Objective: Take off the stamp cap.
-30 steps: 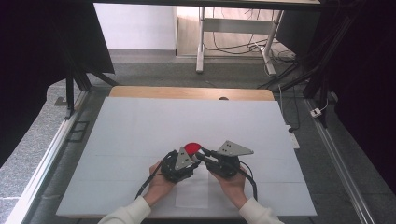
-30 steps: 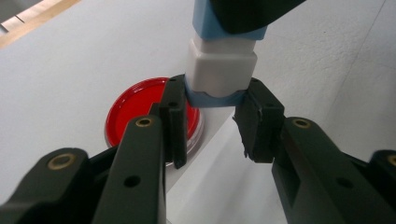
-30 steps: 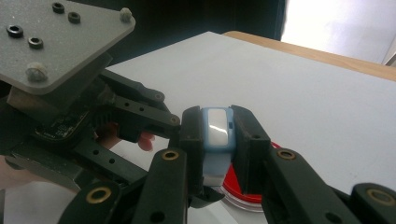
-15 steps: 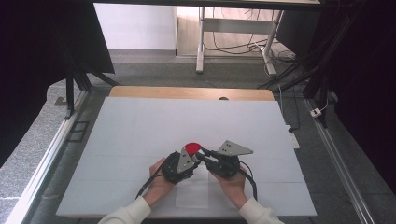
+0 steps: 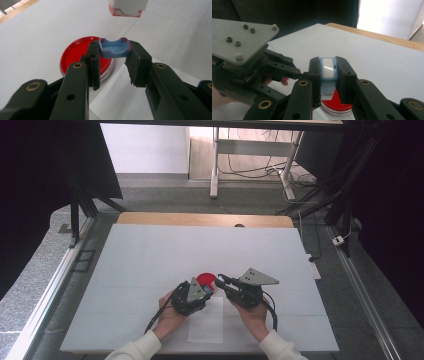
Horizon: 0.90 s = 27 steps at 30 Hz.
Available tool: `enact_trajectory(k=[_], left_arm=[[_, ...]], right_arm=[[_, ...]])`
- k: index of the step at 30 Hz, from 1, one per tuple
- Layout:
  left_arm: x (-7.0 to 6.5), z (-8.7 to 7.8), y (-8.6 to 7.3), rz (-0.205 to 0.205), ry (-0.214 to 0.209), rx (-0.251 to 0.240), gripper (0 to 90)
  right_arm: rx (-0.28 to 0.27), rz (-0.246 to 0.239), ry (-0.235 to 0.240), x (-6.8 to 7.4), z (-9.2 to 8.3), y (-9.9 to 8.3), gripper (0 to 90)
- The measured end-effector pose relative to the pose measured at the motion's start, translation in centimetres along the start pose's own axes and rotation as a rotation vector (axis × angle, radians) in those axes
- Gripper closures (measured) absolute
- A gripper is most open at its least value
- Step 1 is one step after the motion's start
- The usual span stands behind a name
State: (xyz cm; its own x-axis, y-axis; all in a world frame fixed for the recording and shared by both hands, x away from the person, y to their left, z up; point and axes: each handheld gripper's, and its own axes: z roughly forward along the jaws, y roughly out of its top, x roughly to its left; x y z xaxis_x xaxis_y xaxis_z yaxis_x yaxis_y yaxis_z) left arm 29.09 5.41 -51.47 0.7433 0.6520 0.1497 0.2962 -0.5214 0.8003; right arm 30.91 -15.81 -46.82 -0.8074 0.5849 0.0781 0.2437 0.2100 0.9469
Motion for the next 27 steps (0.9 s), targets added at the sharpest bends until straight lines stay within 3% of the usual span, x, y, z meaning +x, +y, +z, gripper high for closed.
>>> enact_trajectory(k=[18, 27], left_arm=[[1.2, -1.4, -0.4, -0.044, -0.003, -0.037, 65.1], [2.4, -2.6, -1.0, -0.088, -0.008, -0.053, 65.0]], right_arm=[[-0.004, 0.005, 0.001, -0.3, -0.1, 0.0, 74.9], [-0.006, 0.004, -0.002, -0.4, -0.2, 0.0, 74.8]])
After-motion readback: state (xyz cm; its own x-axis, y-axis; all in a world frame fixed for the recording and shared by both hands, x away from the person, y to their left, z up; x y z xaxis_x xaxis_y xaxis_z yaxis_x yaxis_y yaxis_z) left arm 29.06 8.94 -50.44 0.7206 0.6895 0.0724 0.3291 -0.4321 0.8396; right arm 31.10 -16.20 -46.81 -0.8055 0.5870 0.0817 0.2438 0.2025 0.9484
